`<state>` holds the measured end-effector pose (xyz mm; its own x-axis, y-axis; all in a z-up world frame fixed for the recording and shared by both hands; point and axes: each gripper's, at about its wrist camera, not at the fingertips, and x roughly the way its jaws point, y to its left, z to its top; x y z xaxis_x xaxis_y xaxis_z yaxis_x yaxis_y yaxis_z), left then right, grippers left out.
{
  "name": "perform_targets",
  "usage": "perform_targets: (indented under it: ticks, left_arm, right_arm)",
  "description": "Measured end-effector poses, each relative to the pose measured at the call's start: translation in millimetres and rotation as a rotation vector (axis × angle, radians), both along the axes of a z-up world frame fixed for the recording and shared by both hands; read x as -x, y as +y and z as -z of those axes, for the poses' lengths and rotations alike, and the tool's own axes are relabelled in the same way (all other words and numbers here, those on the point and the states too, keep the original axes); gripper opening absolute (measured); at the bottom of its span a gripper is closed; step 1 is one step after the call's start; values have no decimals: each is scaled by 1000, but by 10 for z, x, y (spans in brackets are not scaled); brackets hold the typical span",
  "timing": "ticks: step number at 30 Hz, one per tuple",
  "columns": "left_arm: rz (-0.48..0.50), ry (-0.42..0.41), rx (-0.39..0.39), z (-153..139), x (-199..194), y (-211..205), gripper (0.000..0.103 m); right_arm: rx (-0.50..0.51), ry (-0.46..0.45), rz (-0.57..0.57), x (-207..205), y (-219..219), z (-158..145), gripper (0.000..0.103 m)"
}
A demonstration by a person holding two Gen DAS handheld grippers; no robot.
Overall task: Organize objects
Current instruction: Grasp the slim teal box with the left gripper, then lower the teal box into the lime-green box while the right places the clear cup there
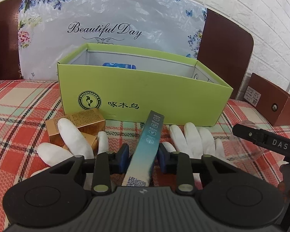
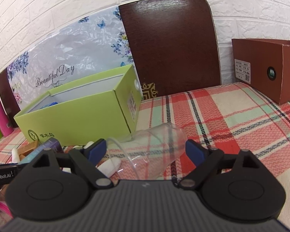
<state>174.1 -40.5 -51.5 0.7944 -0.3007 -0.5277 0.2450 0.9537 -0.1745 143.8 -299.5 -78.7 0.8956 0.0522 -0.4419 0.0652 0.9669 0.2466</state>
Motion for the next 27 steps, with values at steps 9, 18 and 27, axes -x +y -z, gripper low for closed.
perform_targets:
  ticks: [9, 18, 27]
  left_arm:
    - [-28, -68, 72, -213, 106, 83, 22]
    - [-24, -155, 162, -545, 207, 76, 22]
    - [-61, -299, 269, -868, -35, -14, 22]
  right_arm:
    - [-24, -63, 2, 90, 17, -93, 90]
    - [-24, -125, -5, 163, 59, -182, 89]
    - [-40, -175, -6, 216, 50, -239, 89]
